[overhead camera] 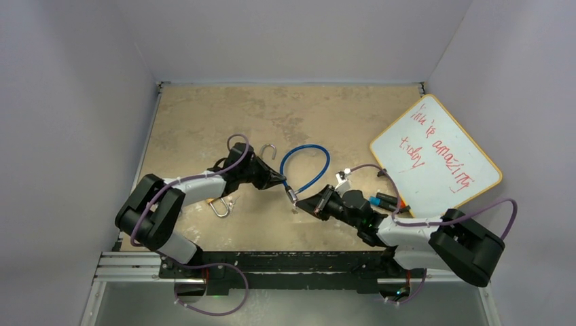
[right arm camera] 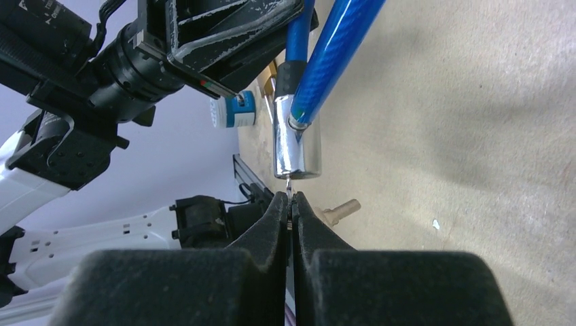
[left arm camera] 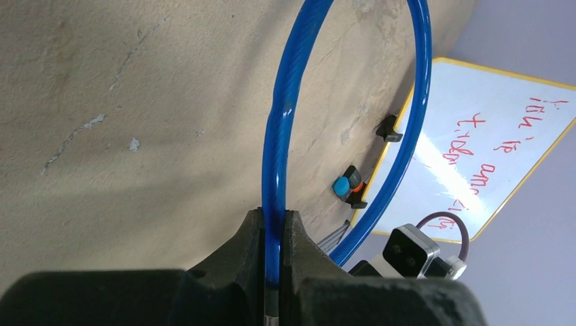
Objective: Unlock with the key
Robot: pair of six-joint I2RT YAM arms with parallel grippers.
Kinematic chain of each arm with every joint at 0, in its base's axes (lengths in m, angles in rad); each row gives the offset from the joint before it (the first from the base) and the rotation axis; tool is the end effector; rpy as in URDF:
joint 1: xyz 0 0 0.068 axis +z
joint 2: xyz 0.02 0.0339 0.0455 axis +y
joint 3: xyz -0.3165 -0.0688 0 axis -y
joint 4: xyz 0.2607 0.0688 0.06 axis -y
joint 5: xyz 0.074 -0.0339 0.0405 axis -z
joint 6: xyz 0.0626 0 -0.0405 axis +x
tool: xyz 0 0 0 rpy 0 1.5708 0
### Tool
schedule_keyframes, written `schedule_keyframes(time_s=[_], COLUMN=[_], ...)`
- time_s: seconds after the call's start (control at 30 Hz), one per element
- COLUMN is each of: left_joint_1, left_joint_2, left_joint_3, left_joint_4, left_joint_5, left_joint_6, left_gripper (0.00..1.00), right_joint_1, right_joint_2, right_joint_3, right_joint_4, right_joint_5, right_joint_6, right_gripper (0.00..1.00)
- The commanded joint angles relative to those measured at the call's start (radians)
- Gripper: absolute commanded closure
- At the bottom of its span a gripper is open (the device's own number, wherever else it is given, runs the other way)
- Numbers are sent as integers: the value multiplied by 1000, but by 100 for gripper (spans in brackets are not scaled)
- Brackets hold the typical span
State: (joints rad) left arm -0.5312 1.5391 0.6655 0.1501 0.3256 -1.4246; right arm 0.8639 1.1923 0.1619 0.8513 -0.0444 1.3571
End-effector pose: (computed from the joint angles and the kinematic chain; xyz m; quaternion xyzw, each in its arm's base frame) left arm 0.2686 -0.1810 0.1802 -0.3285 0.8401 -0.4190 0.1041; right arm 0.1427 0.1714 0.1906 0.1735 0.7476 0.5817 0.2694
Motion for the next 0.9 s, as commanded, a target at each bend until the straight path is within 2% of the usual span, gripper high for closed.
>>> schedule_keyframes(time_s=[0.0, 0.37, 0.57, 0.7, 0.87], left_joint_1=[-4, -4, -3, -4, -4], left_joint_2=[-66, -118, -173, -214, -231], left_joint_3=[2, -41, -84, -85, -118], left_joint_4=[79, 120, 237, 218, 326], left_joint_5=[51, 100, 126, 107, 107], left_joint_6=[-55, -55, -92, -89, -117], left_gripper=[100, 100, 100, 100, 100], right_joint_1=[1, -3, -16, -18, -25], right_joint_2=[52, 113, 75, 17, -8], right_joint_3=[52, 124, 69, 85, 50], right_joint_4=[44, 43, 148, 34, 98], right_joint_5=[42, 31, -17, 0, -36], right_joint_6=[-62, -35, 113, 60, 133], right_gripper=[100, 100, 100, 100, 100])
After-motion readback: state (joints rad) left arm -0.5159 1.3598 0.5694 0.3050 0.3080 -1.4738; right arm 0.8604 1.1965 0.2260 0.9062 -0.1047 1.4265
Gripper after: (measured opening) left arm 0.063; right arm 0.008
